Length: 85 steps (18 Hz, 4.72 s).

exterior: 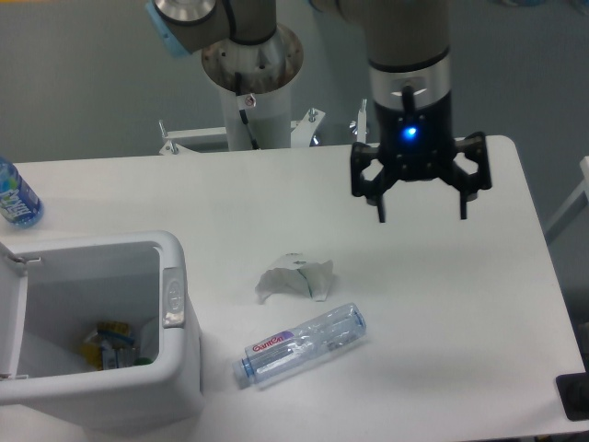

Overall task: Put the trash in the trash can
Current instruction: 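Move the open gripper down toward the crumpled clear plastic wrapper, then close the gripper on the crumpled plastic wrapper, then lift the wrapper and carry it over the white trash bin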

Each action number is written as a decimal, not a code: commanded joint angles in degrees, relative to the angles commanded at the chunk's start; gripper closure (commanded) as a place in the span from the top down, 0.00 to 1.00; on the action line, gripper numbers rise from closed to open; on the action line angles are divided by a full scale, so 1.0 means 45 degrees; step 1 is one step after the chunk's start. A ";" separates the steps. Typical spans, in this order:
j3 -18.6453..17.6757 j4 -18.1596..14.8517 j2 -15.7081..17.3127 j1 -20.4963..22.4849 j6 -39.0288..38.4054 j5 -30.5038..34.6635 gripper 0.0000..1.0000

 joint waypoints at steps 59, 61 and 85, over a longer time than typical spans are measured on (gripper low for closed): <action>-0.6780 0.2268 0.1344 -0.1974 0.5587 -0.0364 0.00; -0.6097 0.2032 0.2047 -0.1253 0.5004 -0.2159 0.00; -0.0683 0.3965 -0.0527 -0.4686 -0.6914 -0.6914 0.10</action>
